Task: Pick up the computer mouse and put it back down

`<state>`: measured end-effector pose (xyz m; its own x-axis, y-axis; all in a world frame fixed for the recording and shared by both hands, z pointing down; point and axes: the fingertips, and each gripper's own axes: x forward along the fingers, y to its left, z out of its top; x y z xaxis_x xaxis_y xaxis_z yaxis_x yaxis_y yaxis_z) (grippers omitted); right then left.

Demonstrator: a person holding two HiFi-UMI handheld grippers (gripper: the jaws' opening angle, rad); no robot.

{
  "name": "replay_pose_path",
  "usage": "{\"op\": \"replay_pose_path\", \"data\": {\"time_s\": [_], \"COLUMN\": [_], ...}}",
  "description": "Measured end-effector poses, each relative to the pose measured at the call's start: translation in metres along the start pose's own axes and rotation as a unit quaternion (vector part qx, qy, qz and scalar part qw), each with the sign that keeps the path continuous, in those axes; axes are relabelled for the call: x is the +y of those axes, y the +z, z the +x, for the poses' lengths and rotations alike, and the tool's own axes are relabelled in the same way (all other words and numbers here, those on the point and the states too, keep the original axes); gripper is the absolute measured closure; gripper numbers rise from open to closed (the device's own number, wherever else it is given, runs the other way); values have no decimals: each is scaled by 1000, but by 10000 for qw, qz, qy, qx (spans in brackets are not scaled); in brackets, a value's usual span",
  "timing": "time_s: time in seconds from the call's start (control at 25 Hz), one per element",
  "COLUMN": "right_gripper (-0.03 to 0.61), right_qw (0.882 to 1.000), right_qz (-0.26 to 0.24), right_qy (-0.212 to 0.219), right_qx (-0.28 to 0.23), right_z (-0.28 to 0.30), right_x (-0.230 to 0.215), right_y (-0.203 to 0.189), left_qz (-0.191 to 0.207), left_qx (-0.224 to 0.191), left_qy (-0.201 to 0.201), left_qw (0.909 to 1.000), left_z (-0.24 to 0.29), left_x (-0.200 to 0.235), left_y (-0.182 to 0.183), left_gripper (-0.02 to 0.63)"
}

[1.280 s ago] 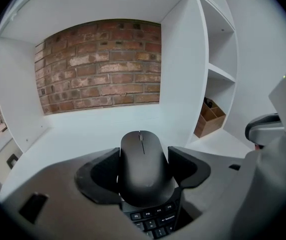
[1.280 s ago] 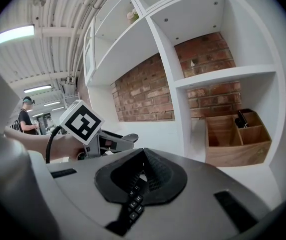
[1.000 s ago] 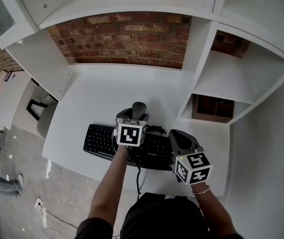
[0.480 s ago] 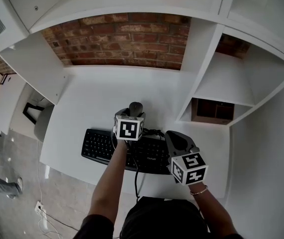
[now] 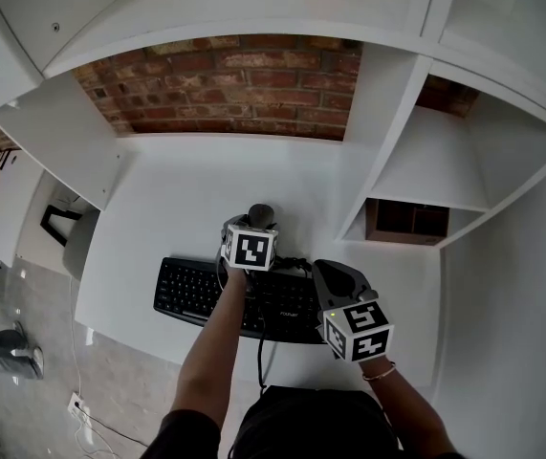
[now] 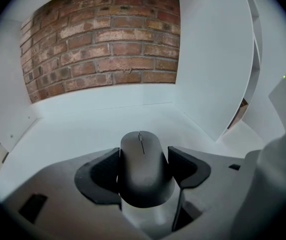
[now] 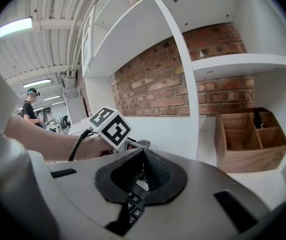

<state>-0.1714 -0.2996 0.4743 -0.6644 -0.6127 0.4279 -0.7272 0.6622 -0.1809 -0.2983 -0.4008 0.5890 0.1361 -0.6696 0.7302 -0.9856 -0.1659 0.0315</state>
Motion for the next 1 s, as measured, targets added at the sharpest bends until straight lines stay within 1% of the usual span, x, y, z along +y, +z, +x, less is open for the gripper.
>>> {"op": "replay_pose_path", "data": {"time_s": [0.24,0.6,0.88,1.0], "right_gripper": [574,574,574,574], "right_qw": [10000,9999,9999,9999], "right_qz": [-13,-30,-21,-10], "right_qy": [28,35,-26,-21], "right_qx": [59,112,118,131], "right_z": [2,5,6,6], "right_x": [0,-3,-11,-10], "right_y": [-3,-5,-4,-5], "left_qz": [-62,37,-70,-84], "left_qx": [129,379,406,382], "left_qy": [-11,-60,-128,-69], "left_qw": [9999,9993,9991,9992], "left_z": [11,17,22,21], "left_x": [1,-3,-2,3], "left_y": [-5,-14,-16,-17], "left_gripper": [313,313,313,313]}}
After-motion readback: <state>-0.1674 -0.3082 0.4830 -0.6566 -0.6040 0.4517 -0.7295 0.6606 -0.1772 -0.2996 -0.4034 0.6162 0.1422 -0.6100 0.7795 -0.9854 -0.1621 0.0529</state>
